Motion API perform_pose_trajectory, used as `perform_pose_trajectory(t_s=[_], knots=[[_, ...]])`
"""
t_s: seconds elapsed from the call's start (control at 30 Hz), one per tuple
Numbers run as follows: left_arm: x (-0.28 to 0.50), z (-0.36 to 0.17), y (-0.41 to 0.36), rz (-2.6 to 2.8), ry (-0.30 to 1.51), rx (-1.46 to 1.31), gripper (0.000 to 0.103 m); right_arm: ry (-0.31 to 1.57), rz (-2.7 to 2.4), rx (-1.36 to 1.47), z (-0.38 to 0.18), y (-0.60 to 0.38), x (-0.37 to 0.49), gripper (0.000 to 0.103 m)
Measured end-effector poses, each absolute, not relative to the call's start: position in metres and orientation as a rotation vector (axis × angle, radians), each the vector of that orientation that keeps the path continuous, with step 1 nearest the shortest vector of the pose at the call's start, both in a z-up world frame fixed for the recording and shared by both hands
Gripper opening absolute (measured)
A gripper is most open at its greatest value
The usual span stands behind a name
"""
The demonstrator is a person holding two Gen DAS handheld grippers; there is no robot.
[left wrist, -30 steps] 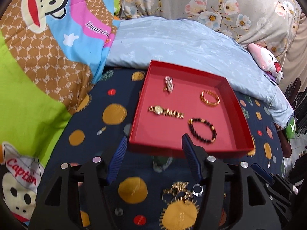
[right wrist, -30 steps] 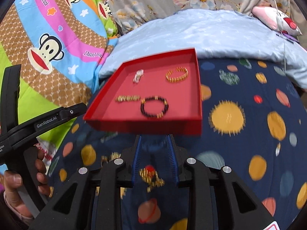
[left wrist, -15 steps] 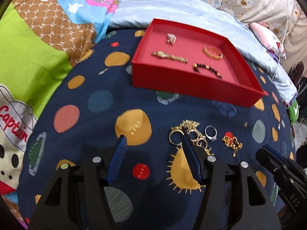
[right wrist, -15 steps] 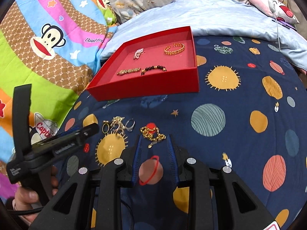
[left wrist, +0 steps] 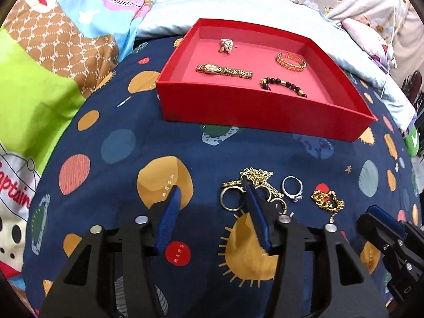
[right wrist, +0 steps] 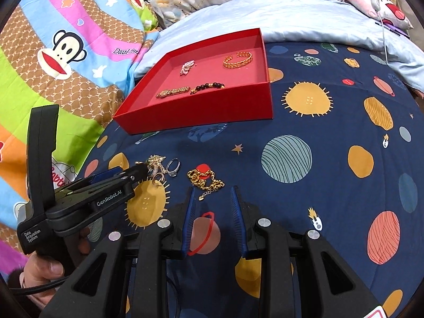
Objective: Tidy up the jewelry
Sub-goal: 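Withdraw both tools from the tray toward the remaining rings and chains, then grasp a gold ring with the left tool while the right tool grasps another gold ring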
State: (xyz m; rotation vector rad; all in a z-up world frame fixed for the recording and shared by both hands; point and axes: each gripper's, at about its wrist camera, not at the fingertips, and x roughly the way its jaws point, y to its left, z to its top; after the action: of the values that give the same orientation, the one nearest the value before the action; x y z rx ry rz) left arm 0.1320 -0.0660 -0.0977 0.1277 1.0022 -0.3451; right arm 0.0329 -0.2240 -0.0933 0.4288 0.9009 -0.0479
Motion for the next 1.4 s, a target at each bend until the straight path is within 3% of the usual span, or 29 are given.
perform_pose_trajectory(t_s=[0.2, 1.4], knots=[[0.135, -0.098, -0.059, -0.341, 0.986, 0.124, 0.019, 0.902, -0.049, 0.433, -0.094, -0.224, 0.036, 0.027], [0.124, -0.085, -0.019, -0.394, 1.019, 0.019, 0.019, 0.936, 0.025, 0.318, -0.104, -0.174, 0.091, 0.026]])
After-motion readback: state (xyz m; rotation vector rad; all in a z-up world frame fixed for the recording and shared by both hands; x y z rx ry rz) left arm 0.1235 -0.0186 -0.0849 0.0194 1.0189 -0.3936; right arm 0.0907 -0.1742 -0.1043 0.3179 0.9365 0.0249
